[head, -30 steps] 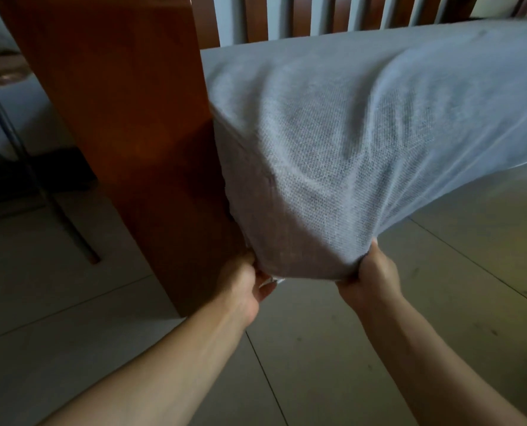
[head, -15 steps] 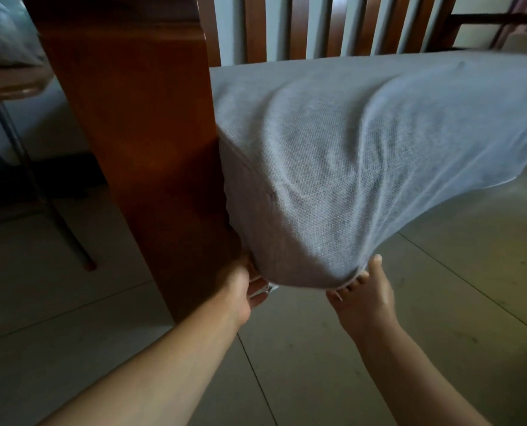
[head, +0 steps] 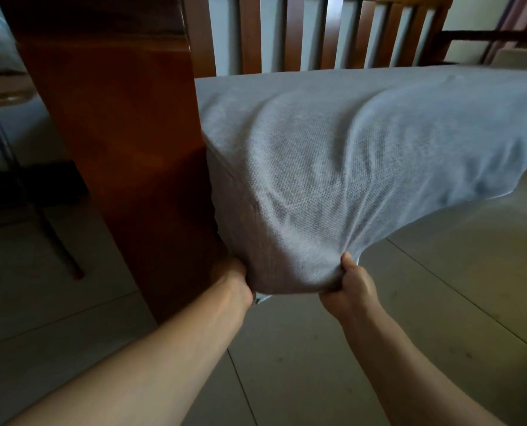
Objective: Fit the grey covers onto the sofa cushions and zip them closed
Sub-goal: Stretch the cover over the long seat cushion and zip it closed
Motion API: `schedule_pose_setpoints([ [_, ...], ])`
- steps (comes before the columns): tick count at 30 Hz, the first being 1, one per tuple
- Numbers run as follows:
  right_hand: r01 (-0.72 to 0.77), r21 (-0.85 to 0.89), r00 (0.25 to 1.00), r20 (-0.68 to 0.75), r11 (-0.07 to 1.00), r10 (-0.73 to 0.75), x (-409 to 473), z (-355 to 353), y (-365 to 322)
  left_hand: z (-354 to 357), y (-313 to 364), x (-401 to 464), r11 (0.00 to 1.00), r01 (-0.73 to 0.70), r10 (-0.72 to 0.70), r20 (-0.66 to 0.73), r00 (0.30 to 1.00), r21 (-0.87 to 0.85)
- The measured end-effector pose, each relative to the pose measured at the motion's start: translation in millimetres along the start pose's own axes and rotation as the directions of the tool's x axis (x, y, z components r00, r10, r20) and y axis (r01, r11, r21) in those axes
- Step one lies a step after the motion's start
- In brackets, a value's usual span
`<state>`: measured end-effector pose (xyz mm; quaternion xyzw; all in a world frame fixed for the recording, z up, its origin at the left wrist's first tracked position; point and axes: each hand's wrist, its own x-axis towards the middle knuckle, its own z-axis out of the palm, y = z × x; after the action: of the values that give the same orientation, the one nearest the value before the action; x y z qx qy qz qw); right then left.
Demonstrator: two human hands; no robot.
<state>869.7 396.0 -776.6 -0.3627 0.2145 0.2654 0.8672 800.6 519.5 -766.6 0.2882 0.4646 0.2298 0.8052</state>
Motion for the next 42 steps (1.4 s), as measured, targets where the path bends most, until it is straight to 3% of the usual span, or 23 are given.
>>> schedule_pose_setpoints([
  [3,0.007,-0.011,1.0,-0.023,1.0,-0.007,-4.2,-6.8,-2.9,1.0,-9.8,0.8,0.996,-0.06,0.066,-0.079,0.995,0.069],
  [5,0.019,-0.009,1.0,-0.011,1.0,-0.019,-9.1,-14.0,-5.8,0.6,-16.4,-4.3,0.999,-0.05,0.052,-0.103,0.993,0.019],
  [15,0.15,-0.075,0.989,0.005,0.986,-0.151,-26.2,-19.3,13.9,-22.1,-21.4,-6.8,0.988,0.074,-0.081,0.044,0.996,0.135],
  [21,0.011,-0.194,0.983,0.182,0.981,0.025,-53.9,-26.6,60.6,-39.6,-12.9,-15.0,0.949,0.093,-0.134,0.12,0.984,0.302],
  [26,0.121,-0.351,0.991,0.092,0.928,-0.095,-40.7,-35.0,59.2,-57.5,-13.6,-6.4,0.938,0.023,-0.059,0.093,0.994,0.346],
  [32,0.038,-0.326,0.995,0.104,0.944,-0.004,-45.6,-52.1,60.3,-59.2,-10.4,5.8,0.925,-0.061,0.035,0.078,0.996,0.375],
  [39,-0.065,-0.32,0.996,-0.07,0.945,0.045,-22.8,-50.3,65.8,-54.6,-35.5,18.4,0.762,-0.203,0.039,0.268,0.963,0.615],
  [42,-0.106,-0.382,0.992,-0.104,0.918,0.072,-13.9,-47.0,68.0,-51.6,-46.1,18.6,0.686,-0.233,0.048,0.277,0.96,0.689],
])
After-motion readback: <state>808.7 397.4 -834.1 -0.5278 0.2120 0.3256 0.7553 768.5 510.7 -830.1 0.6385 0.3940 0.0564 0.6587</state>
